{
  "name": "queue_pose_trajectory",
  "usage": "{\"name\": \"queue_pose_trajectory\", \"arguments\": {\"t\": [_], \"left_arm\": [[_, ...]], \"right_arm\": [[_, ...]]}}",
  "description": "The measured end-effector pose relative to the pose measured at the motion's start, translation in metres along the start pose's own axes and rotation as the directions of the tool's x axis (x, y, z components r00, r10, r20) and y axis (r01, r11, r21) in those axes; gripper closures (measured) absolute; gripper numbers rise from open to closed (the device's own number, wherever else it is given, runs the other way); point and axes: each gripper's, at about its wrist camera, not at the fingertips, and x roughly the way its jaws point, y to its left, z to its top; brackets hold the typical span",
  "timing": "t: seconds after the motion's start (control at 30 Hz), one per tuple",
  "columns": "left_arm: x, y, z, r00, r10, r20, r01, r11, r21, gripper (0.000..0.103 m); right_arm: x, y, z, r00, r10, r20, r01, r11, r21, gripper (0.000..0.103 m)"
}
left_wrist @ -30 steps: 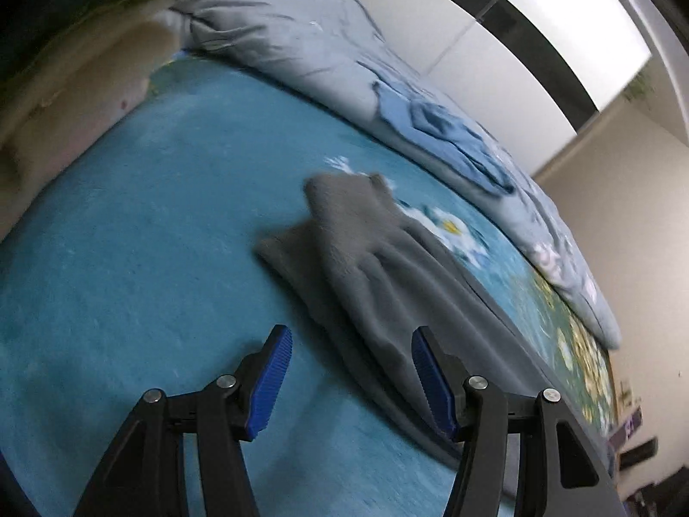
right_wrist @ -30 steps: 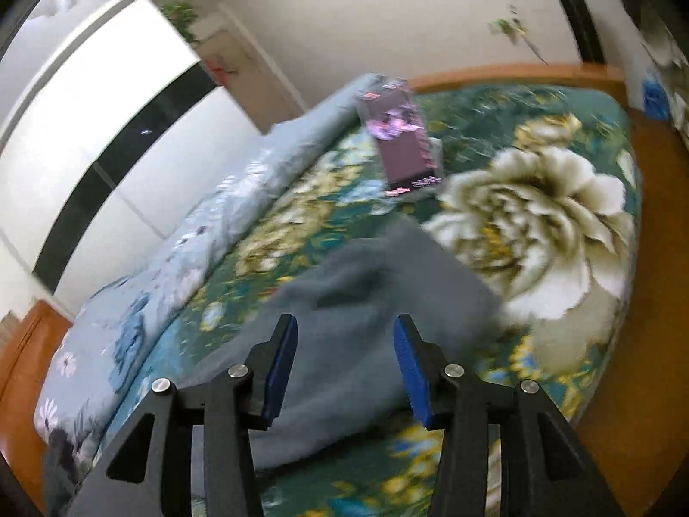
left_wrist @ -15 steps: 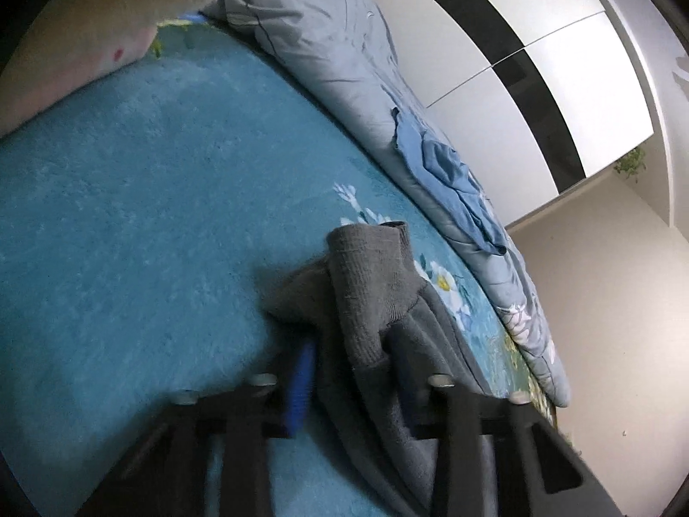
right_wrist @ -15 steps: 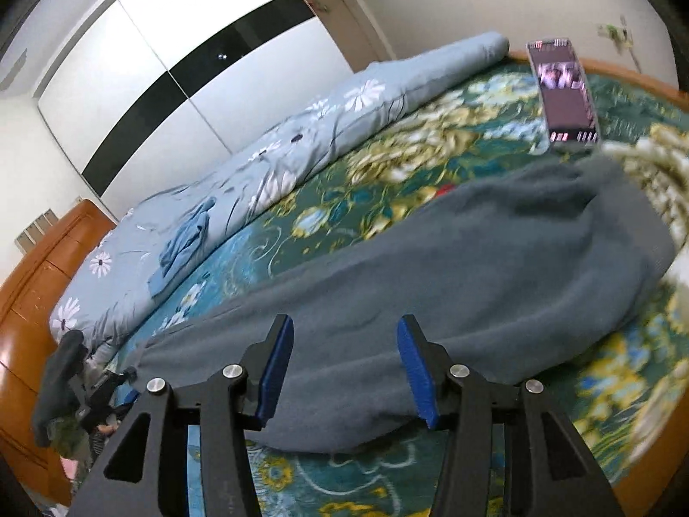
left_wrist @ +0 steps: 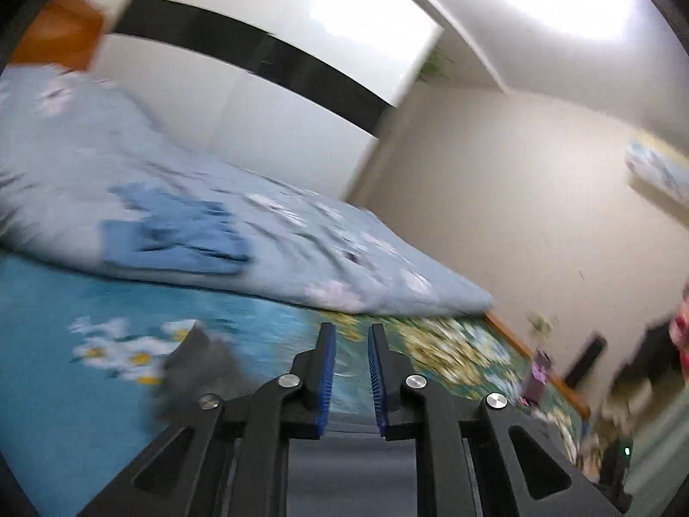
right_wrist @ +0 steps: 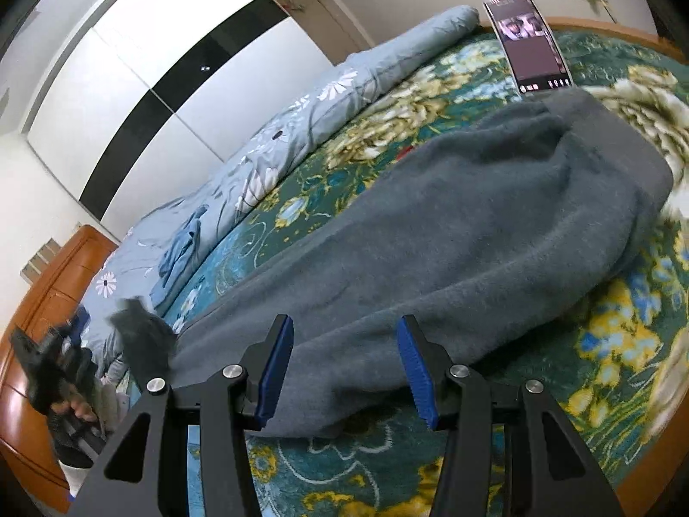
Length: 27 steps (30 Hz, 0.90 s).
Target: Fold clothes
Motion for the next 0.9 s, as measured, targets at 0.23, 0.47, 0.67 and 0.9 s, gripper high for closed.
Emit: {"name": "queue_pose_trajectory", "arguments": {"t": [0.23, 0.47, 0.67, 0.9], "left_arm": [[0.020, -0.009, -0.019, 0.995, 0.067, -0.079, -0.065, 0.998, 0.027, 0.088], [0.016, 0.014, -0.034, 0.972, 0.189, -0.139, -0.175, 0.978, 0.110, 0.046], [0.052, 0.021, -0.057, 0.935, 0.229, -0.269, -0.150, 0.947, 0.285, 0.038], [0.077, 0.030, -0.072, 0.892, 0.282, -0.355, -0.168, 0.933, 0.318, 0.038]], "right_arm": [[-0.011, -0.007, -0.009, 1.000, 0.019, 0.011, -0.019, 1.000, 0.007, 0.051], [-0.006, -0.018, -0.011, 1.000, 0.009, -0.003, -0.009, 0.999, 0.035, 0.051], [0.010, -0.011, -0.015, 0.999, 0.016, -0.038, -0.015, 1.000, 0.027, 0.051], [0.014, -0.016, -0.016, 0.999, 0.021, -0.046, -0.019, 0.999, 0.040, 0.051]]}}
